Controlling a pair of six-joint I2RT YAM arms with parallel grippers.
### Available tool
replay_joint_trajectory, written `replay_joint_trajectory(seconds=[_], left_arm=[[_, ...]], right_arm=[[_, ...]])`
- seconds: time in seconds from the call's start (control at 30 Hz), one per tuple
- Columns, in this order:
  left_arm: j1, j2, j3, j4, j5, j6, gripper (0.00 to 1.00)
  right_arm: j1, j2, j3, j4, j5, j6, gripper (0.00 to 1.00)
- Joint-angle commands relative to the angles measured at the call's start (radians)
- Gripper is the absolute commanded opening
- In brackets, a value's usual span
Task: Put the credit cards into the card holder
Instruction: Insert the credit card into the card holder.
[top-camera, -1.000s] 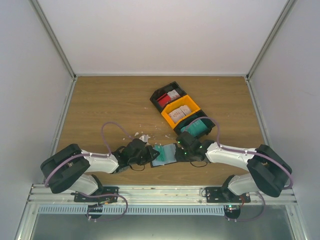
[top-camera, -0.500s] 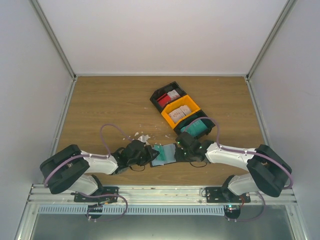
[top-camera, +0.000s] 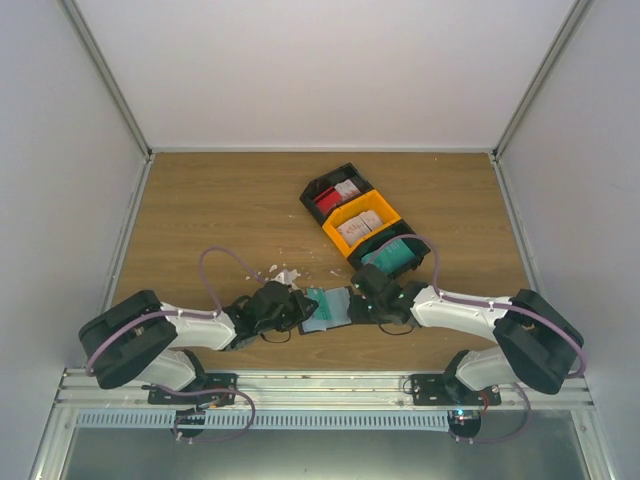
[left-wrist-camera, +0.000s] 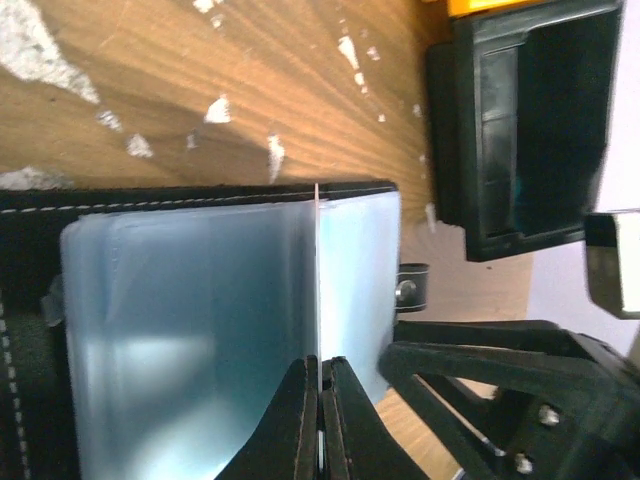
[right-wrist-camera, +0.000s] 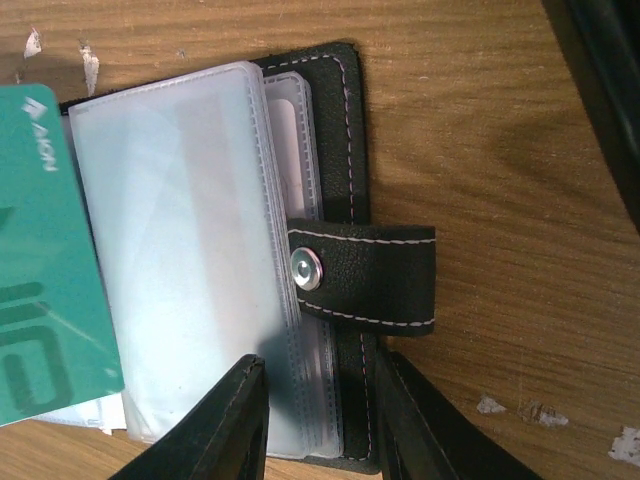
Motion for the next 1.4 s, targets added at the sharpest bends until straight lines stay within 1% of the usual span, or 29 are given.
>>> replay_joint_trajectory(seconds=[0.0, 0.1, 0.27, 0.53, 0.8, 0.9, 1.1, 1.23, 1.37], left_arm=[[-0.007, 0.045, 0.017, 0.054, 0.001, 0.005, 0.0], [-0.006, 0.06, 0.016, 0.044, 0.0, -0.004, 0.0], [-0.008, 0.095, 0.016, 0.094, 0.029, 0.0, 0.0], [-0.019, 0.151, 0.022, 0.126, 0.043, 0.037, 0.0], [-0.03, 0.215, 0.028, 0.181, 0.075, 0.035, 0.0], [-0.035, 0.208, 0.018, 0.184, 0.085, 0.014, 0.0], [-0.055, 0.156, -0.039, 0.174, 0.055, -0.044, 0.0], [-0.071, 0.155, -0.053, 0.181, 0.052, -0.075, 0.0], [-0.07, 0.172, -0.041, 0.196, 0.038, -0.055, 0.0]], right_arm=[[0.014, 0.017, -0.031, -0.012, -0.007, 0.021, 0.32], [0.014, 0.014, -0.034, -0.012, -0.007, 0.023, 0.32], [0.014, 0.013, -0.036, -0.008, -0.01, 0.023, 0.32], [0.014, 0.016, -0.039, 0.0, -0.017, 0.024, 0.32], [0.014, 0.017, -0.045, 0.011, -0.029, 0.026, 0.32], [0.014, 0.018, -0.046, 0.012, -0.03, 0.026, 0.31], [0.014, 0.024, -0.048, 0.011, -0.026, 0.033, 0.28], [0.014, 0.026, -0.049, 0.008, -0.025, 0.037, 0.28], [0.014, 0.026, -0.05, 0.022, -0.03, 0.03, 0.28]])
